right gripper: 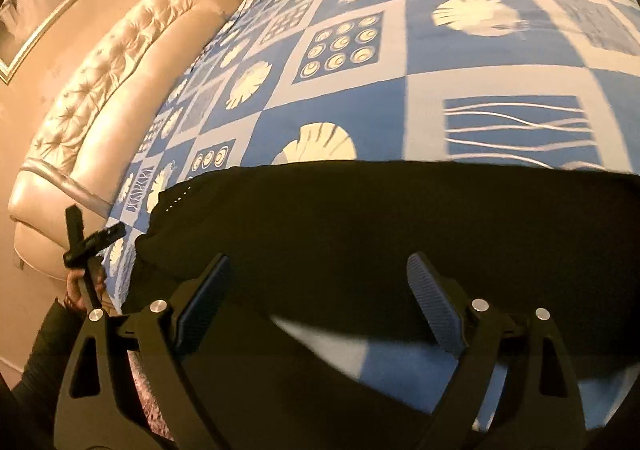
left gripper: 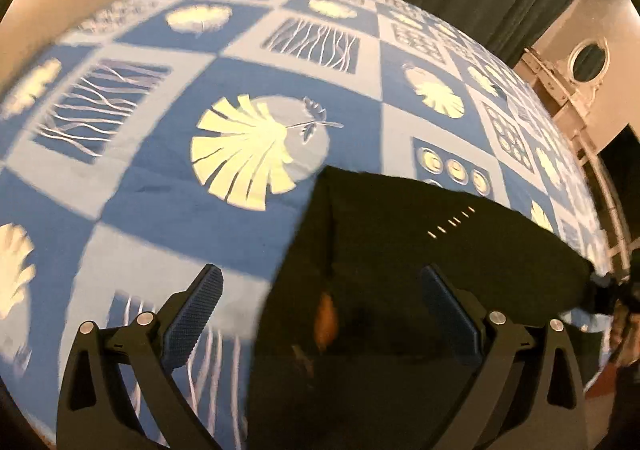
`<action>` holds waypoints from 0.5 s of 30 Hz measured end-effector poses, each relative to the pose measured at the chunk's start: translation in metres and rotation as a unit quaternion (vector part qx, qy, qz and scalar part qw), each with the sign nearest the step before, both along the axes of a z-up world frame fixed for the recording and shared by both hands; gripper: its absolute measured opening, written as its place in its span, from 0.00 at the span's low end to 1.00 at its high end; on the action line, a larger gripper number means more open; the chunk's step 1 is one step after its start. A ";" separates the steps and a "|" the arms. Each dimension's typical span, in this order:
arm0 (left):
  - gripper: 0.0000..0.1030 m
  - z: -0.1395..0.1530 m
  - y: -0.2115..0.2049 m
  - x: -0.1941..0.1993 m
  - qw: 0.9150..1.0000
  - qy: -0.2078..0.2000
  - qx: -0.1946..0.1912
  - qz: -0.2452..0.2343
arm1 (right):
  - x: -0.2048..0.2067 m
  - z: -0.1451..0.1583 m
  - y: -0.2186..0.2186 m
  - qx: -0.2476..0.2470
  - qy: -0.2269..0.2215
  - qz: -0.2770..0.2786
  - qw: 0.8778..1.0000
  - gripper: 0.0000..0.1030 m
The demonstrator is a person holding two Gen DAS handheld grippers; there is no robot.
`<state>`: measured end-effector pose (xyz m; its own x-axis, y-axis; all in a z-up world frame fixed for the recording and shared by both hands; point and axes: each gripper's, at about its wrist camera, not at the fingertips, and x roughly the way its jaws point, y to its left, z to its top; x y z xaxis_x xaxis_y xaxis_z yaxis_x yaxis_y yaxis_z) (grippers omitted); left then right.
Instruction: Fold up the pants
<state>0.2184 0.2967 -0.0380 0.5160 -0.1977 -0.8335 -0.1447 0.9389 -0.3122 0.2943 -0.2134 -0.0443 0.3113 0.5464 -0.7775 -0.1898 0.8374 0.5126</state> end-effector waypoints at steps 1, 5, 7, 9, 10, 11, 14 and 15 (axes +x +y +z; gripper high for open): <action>0.95 -0.008 0.005 0.009 1.000 0.007 -0.015 -0.009 | 0.004 -0.005 0.008 -0.001 0.003 0.005 1.000 0.87; 0.95 -0.037 0.002 0.040 0.998 0.040 -0.020 -0.048 | 0.012 -0.017 0.025 -0.014 0.007 0.025 1.000 0.87; 0.95 -0.039 -0.001 0.048 0.997 0.036 -0.002 -0.062 | 0.014 -0.021 0.032 -0.022 0.007 0.038 0.999 0.87; 0.95 -0.039 -0.002 0.057 0.997 0.028 0.010 -0.073 | 0.015 -0.022 0.035 -0.026 0.007 0.049 0.998 0.87; 0.95 -0.039 0.000 0.059 0.997 0.026 0.001 -0.074 | 0.016 -0.023 0.037 -0.030 0.007 0.054 0.998 0.87; 0.95 -0.039 0.003 0.062 0.997 0.023 -0.012 -0.078 | 0.017 -0.024 0.038 -0.030 0.007 0.057 0.998 0.87; 0.95 -0.038 -0.002 0.066 0.990 0.007 -0.083 -0.117 | 0.022 -0.026 0.042 -0.026 0.008 0.064 0.998 0.87; 0.95 -0.038 -0.006 0.067 0.986 0.006 -0.104 -0.129 | 0.024 -0.026 0.043 -0.022 0.009 0.066 0.998 0.87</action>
